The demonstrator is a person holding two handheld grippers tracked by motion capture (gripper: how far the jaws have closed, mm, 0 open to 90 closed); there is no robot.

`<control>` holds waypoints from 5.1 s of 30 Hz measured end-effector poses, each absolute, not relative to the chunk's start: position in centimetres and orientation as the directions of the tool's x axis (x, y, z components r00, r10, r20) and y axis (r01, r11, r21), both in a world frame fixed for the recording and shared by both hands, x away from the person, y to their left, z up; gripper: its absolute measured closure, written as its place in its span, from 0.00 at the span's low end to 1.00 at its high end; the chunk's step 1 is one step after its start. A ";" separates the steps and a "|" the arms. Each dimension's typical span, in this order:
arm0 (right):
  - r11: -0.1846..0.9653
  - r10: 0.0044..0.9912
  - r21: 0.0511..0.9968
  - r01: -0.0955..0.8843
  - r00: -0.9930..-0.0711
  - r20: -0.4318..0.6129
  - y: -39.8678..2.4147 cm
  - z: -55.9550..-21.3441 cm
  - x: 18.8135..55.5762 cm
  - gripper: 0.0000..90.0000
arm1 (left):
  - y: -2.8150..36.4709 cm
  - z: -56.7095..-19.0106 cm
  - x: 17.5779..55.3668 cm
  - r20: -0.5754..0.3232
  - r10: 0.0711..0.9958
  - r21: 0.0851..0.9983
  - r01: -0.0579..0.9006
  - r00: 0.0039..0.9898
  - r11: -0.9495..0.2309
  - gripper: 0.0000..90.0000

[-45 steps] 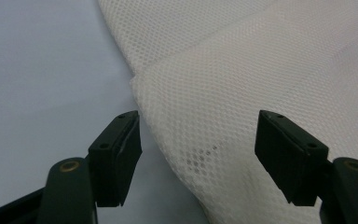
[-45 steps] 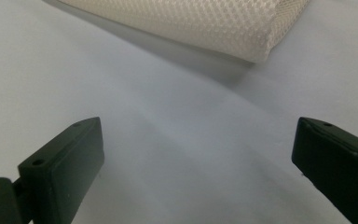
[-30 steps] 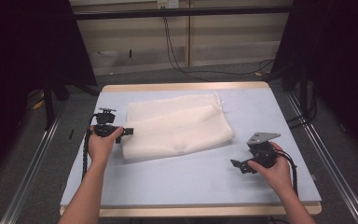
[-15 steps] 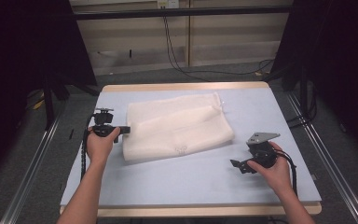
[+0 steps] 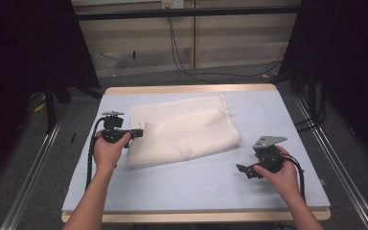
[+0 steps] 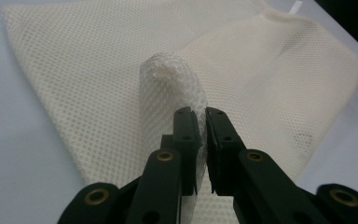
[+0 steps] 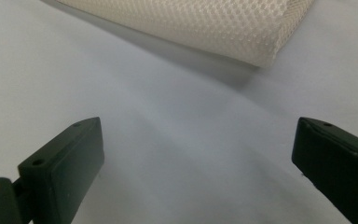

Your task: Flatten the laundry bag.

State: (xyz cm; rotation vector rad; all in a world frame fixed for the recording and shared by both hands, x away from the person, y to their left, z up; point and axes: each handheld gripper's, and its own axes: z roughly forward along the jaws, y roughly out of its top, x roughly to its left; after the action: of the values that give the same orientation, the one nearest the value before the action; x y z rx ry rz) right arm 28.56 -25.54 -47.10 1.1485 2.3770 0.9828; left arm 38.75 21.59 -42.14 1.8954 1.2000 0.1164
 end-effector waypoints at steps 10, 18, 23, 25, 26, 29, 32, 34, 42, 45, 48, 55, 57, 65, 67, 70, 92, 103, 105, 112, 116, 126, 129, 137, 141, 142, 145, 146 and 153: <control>0.434 0.780 0.705 0.561 -0.626 0.018 -25.3 -47.1 28.6 0.02 | 20.3 -42.3 36.7 -0.341 0.716 0.729 0.652 0.610 -0.208 0.93; 0.431 0.781 0.709 0.558 -0.624 0.017 -25.2 -47.3 28.9 0.01 | 19.8 -43.1 35.3 -0.358 0.697 0.734 0.649 0.621 -0.201 0.93; 0.429 0.773 0.731 0.530 -0.634 0.006 -25.1 -46.9 29.2 0.00 | 19.7 -44.1 34.2 -0.374 0.673 0.726 0.653 0.639 -0.217 0.93; 0.411 0.790 0.731 0.545 -0.612 0.012 -25.0 -46.7 29.2 0.00 | 19.5 -44.3 33.8 -0.365 0.673 0.728 0.648 0.643 -0.225 0.93; 0.406 0.791 0.735 0.543 -0.611 0.015 -25.0 -46.7 29.2 0.00 | 19.5 -44.4 33.7 -0.365 0.667 0.726 0.647 0.650 -0.233 0.93; 0.402 0.793 0.738 0.542 -0.609 0.015 -24.9 -46.6 29.2 0.01 | 19.3 -44.6 33.4 -0.360 0.666 0.724 0.646 0.653 -0.242 0.93; 0.376 0.794 0.752 0.541 -0.607 0.040 -24.7 -46.4 29.3 0.09 | 19.2 -44.8 32.8 -0.364 0.655 0.733 0.637 0.663 -0.238 0.93; 0.353 0.797 0.769 0.533 -0.602 0.051 -24.6 -46.2 29.4 0.15 | 19.2 -44.9 32.6 -0.366 0.652 0.731 0.639 0.664 -0.240 0.93; 0.242 0.834 0.816 0.525 -0.542 0.101 -24.8 -45.6 31.5 0.35 | 19.3 -45.4 32.3 -0.370 0.642 0.724 0.642 0.671 -0.254 0.93; 0.229 0.843 0.819 0.526 -0.528 0.104 -24.6 -45.5 32.5 0.39 | 19.3 -45.5 32.2 -0.373 0.638 0.723 0.642 0.674 -0.255 0.93; 0.227 0.845 0.817 0.530 -0.524 0.106 -24.3 -45.4 33.2 0.39 | 19.3 -45.6 32.1 -0.381 0.634 0.720 0.646 0.673 -0.253 0.93; 0.189 0.846 0.809 0.557 -0.511 0.153 -23.8 -45.3 35.8 0.46 | 19.1 -45.8 32.0 -0.385 0.632 0.715 0.650 0.673 -0.258 0.93; 0.178 0.842 0.808 0.562 -0.511 0.171 -23.6 -45.3 36.1 0.51 | 19.1 -45.8 32.0 -0.386 0.630 0.715 0.651 0.673 -0.257 0.93; 0.184 0.819 0.819 0.544 -0.546 0.178 -23.4 -45.6 35.2 0.94 | 19.3 -45.7 31.8 -0.391 0.628 0.714 0.652 0.673 -0.254 0.93; 0.211 0.818 0.821 0.530 -0.556 0.148 -23.8 -45.6 34.4 0.97 | 19.3 -45.8 31.8 -0.388 0.628 0.710 0.653 0.674 -0.263 0.93; 0.264 0.814 0.803 0.534 -0.570 0.111 -24.4 -46.1 33.3 0.98 | 19.4 -46.0 31.6 -0.401 0.631 0.696 0.669 0.664 -0.261 0.93; 0.347 0.780 0.777 0.526 -0.621 0.072 -26.2 -48.2 29.8 0.98 | 19.9 -44.9 32.5 -0.385 0.671 0.708 0.669 0.634 -0.226 0.83; 0.353 0.779 0.770 0.532 -0.622 0.073 -26.1 -48.2 29.8 0.98 | 19.6 -43.8 34.6 -0.346 0.696 0.747 0.634 0.629 -0.201 0.55; 0.352 0.779 0.770 0.532 -0.622 0.073 -26.2 -48.2 29.8 0.98 | 19.5 -43.9 35.1 -0.353 0.700 0.748 0.636 0.621 -0.188 0.49; 0.353 0.779 0.769 0.533 -0.622 0.074 -26.1 -48.2 29.8 0.98 | 19.4 -44.5 36.6 -0.289 0.743 0.764 0.613 0.604 -0.202 0.54; 0.352 0.778 0.771 0.531 -0.624 0.075 -26.2 -48.2 29.9 0.98 | 19.3 -44.4 36.7 -0.308 0.723 0.765 0.612 0.619 -0.199 0.78; 0.350 0.781 0.770 0.533 -0.620 0.074 -26.1 -48.2 29.8 0.98 | 17.7 -43.6 34.4 -0.342 0.634 0.773 0.592 0.693 -0.230 0.95; 0.348 0.785 0.770 0.535 -0.615 0.073 -26.1 -48.1 29.8 0.97 | 16.7 -43.6 33.0 -0.348 0.586 0.772 0.578 0.732 -0.264 0.95; 0.346 0.798 0.766 0.541 -0.599 0.063 -25.8 -47.9 29.8 0.96 | 15.3 -45.3 30.3 -0.355 0.519 0.746 0.571 0.778 -0.344 0.95; 0.337 0.813 0.770 0.542 -0.580 0.052 -25.8 -47.6 29.8 0.89 | 15.3 -46.3 29.8 -0.356 0.515 0.732 0.575 0.780 -0.366 0.95; 0.317 0.832 0.773 0.549 -0.552 0.052 -25.7 -47.2 29.6 0.80 | 15.2 -46.5 29.7 -0.343 0.513 0.730 0.567 0.787 -0.382 0.95; 0.298 0.849 0.789 0.537 -0.527 0.038 -25.6 -46.0 29.1 0.69 | 15.1 -46.6 29.6 -0.350 0.516 0.726 0.574 0.782 -0.379 0.95; 0.297 0.853 0.796 0.528 -0.521 0.026 -25.5 -45.6 28.9 0.66 | 15.1 -46.7 29.5 -0.338 0.514 0.723 0.567 0.788 -0.394 0.95; 0.298 0.829 0.821 0.487 -0.558 0.030 -23.9 -44.3 28.3 0.56 | 14.9 -46.9 29.4 -0.332 0.515 0.710 0.568 0.790 -0.415 0.95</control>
State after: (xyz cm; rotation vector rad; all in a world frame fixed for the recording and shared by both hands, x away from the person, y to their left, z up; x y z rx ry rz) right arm 28.26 -23.90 -44.31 1.1766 2.1703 1.1571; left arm 29.38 14.90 -46.92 2.0929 0.8022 -0.0770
